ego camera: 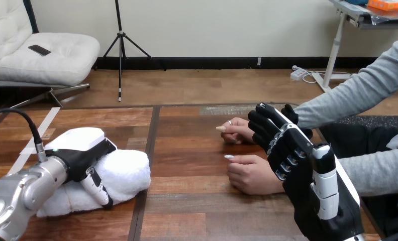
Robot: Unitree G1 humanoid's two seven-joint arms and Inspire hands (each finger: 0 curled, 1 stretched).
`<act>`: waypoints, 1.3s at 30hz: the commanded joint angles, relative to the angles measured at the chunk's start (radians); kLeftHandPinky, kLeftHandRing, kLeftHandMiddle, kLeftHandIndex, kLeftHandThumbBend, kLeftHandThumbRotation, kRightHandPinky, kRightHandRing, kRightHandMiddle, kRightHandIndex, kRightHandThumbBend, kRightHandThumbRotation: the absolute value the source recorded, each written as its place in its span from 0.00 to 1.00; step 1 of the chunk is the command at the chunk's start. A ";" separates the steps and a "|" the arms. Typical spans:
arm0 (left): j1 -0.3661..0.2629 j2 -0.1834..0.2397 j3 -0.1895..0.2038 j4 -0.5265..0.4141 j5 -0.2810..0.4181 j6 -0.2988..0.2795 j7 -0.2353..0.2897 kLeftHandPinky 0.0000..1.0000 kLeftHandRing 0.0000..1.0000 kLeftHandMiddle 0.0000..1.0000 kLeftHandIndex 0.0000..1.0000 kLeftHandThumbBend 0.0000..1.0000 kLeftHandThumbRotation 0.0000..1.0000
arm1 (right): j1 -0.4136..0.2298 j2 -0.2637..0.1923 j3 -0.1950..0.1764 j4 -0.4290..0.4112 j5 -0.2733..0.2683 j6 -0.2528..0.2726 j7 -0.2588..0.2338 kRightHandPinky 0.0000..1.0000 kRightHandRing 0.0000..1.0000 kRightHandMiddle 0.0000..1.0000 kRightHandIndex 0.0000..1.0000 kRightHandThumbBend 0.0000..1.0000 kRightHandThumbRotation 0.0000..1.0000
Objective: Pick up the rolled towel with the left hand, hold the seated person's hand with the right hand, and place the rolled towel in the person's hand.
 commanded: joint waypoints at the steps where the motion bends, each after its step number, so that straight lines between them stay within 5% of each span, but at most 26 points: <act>1: -0.014 -0.002 -0.002 -0.031 -0.005 -0.008 0.032 0.29 0.37 0.44 0.47 0.68 0.00 | -0.051 -0.006 -0.012 -0.047 0.001 -0.028 -0.001 1.00 0.95 0.91 0.90 0.80 0.95; 15: 0.002 0.008 0.008 -0.039 -0.014 -0.044 0.072 0.33 0.39 0.46 0.47 0.69 0.00 | -0.051 -0.004 -0.009 -0.048 0.006 -0.023 0.002 0.99 0.95 0.92 0.90 0.81 0.94; 28: 0.033 0.010 0.033 -0.044 -0.036 -0.117 0.182 0.32 0.38 0.44 0.45 0.74 0.00 | -0.046 -0.008 -0.008 -0.054 0.003 -0.016 0.000 0.99 0.95 0.92 0.90 0.81 0.94; 39: 0.065 0.000 0.067 -0.047 -0.105 -0.164 0.226 0.34 0.39 0.45 0.44 0.74 0.00 | -0.041 -0.007 -0.009 -0.051 0.003 -0.021 0.002 0.99 0.95 0.92 0.90 0.80 0.95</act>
